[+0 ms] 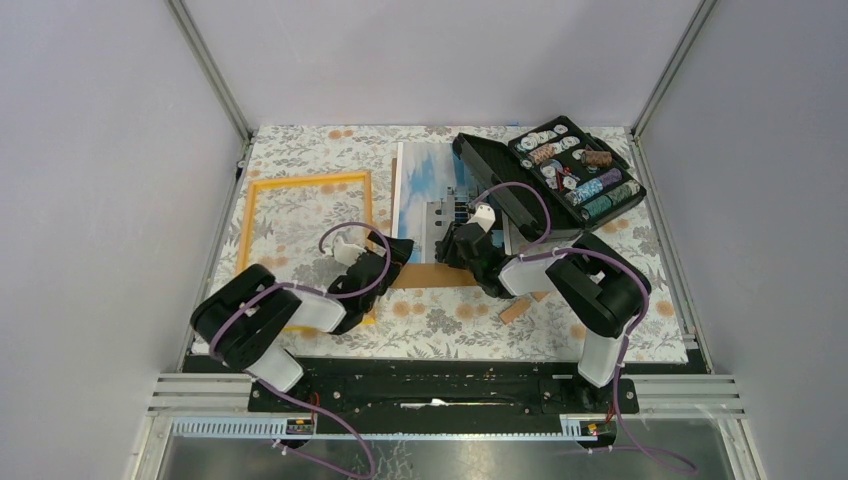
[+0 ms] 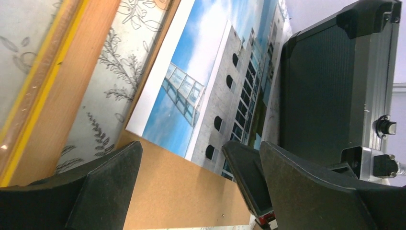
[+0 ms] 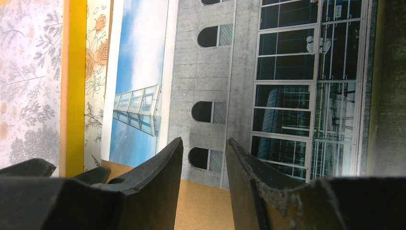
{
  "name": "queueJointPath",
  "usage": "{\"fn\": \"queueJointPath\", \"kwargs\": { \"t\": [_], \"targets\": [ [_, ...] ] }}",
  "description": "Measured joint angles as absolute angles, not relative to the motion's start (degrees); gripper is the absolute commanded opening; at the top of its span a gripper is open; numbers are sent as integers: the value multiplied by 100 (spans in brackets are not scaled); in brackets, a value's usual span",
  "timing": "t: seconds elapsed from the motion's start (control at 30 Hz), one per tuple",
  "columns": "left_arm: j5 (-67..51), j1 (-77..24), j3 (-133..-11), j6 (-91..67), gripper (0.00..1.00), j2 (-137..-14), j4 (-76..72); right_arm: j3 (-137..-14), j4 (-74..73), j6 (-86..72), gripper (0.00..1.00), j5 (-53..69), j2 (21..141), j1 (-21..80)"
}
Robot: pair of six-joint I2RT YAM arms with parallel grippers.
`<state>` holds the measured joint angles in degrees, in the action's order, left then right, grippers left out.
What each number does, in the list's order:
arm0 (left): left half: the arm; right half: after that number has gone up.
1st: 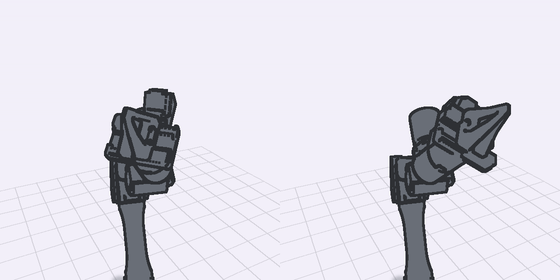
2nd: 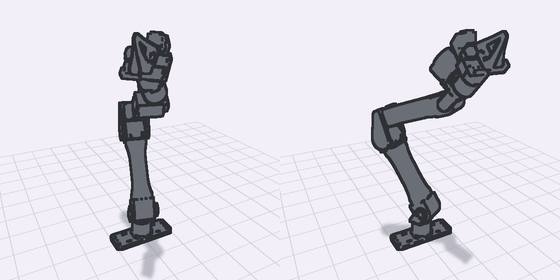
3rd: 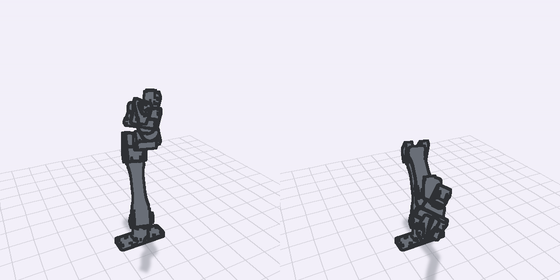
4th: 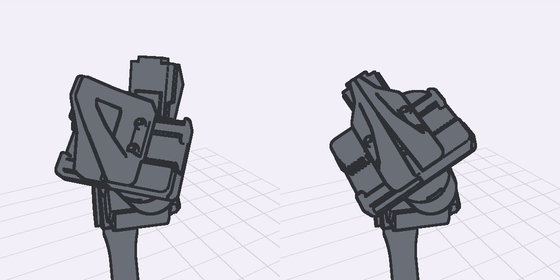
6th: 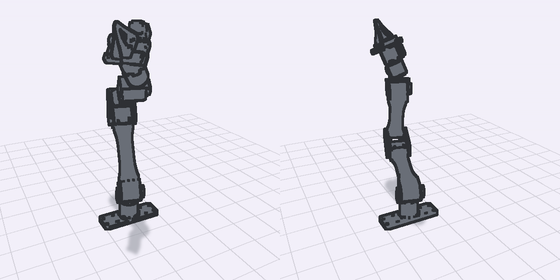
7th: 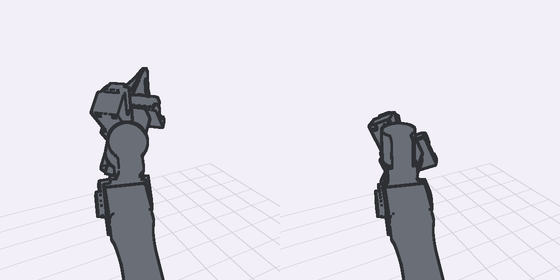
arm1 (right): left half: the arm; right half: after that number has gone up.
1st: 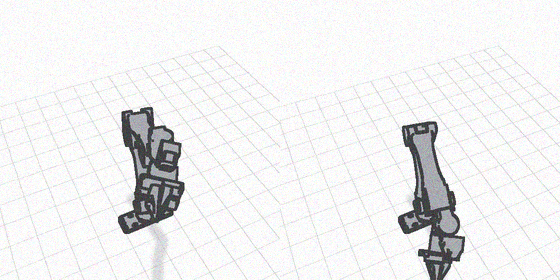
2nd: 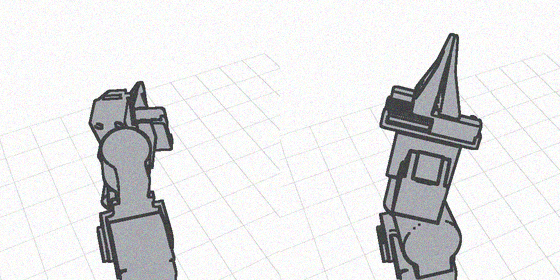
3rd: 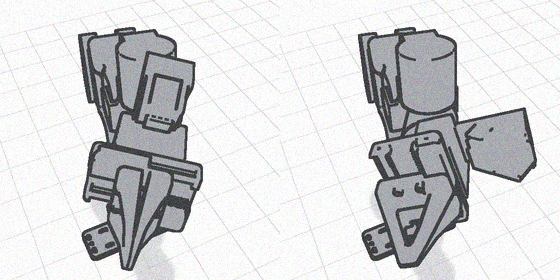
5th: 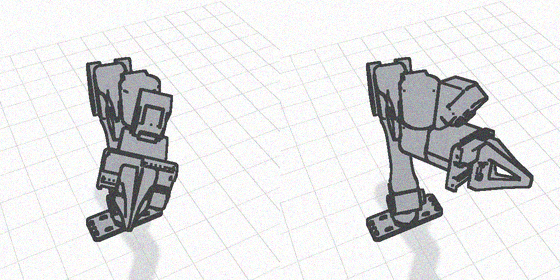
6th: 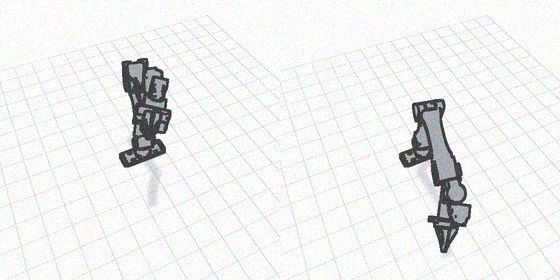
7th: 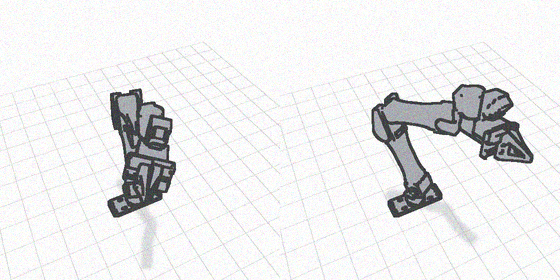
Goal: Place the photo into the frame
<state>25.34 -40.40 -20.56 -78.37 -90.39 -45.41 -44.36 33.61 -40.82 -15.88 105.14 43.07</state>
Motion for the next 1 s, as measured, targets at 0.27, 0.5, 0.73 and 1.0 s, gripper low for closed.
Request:
{"fn": "queueJointPath", "kwargs": {
  "t": [0.27, 0.5, 0.73, 1.0],
  "targets": [
    [2517, -3962, -2084, -7625, 99, -8329, -3262, -4486, 3284, -4082, 46, -1575, 10523, 4307],
    [2412, -3837, -2204, -7585, 99, -8613, -3422, -4486, 3282, -4080, 46, -1577, 10523, 4307],
    [2408, -3822, -2296, -7450, 99, -8726, -3485, -4495, 3264, -4080, 46, -1575, 10523, 4296],
    [2119, -3710, -2324, -6855, 99, -8726, -3557, -4519, 3238, -4077, 46, -1549, 10530, 4296]
  ]
}}
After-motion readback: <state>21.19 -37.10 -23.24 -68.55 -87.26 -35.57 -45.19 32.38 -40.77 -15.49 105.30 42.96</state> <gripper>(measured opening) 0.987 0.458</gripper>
